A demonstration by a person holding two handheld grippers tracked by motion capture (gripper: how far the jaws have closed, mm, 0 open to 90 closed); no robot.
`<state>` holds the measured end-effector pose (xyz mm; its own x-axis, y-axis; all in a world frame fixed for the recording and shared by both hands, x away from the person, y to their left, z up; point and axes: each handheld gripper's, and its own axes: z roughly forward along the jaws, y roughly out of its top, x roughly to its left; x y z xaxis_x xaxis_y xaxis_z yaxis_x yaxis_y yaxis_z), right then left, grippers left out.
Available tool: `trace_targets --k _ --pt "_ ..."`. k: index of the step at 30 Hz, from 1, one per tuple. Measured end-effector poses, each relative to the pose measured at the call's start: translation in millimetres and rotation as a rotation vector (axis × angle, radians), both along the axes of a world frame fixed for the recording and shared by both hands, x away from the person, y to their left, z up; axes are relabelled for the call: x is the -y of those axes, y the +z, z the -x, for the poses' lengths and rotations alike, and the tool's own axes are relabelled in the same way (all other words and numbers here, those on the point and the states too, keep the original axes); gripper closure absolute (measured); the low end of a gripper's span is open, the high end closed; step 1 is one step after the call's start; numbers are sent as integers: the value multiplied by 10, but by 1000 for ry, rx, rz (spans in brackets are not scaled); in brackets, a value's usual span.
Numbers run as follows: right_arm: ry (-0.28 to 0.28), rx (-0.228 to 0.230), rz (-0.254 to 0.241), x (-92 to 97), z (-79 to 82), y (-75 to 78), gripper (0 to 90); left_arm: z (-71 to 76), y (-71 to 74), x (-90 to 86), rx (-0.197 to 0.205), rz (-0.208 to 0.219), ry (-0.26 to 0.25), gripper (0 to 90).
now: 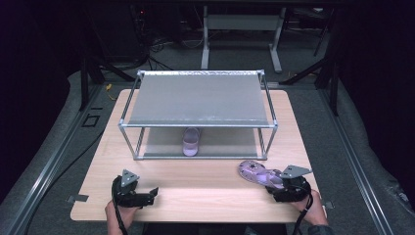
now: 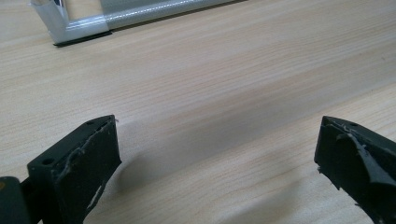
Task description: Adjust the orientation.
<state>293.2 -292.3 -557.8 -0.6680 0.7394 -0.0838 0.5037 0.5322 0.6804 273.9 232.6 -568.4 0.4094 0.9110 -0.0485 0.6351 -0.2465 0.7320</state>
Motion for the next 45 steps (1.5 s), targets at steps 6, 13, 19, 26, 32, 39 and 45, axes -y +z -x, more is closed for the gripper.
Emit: trace_targets --k 6,13,19,26,32,39,45 --pt "-36 21 -23 -8 63 -10 353 5 -13 -1 -4 0 1 0" --pt "-74 51 -70 -82 200 36 362 13 -2 -28 3 -1 10 0" --pt "-187 93 -84 -262 370 146 360 11 -26 -36 0 -12 25 1" --pt "-323 91 -87 -585 491 127 358 -2 -43 -17 -2 -31 32 1" --pt "-415 91 -33 -729 534 69 357 -9 -55 -38 -2 -36 41 2" --pt "-400 65 -49 -699 527 -9 332 -30 -62 -22 -1 -50 39 0" --pt "-327 43 -69 -624 503 -39 150 -40 -65 -21 2 -49 37 0"
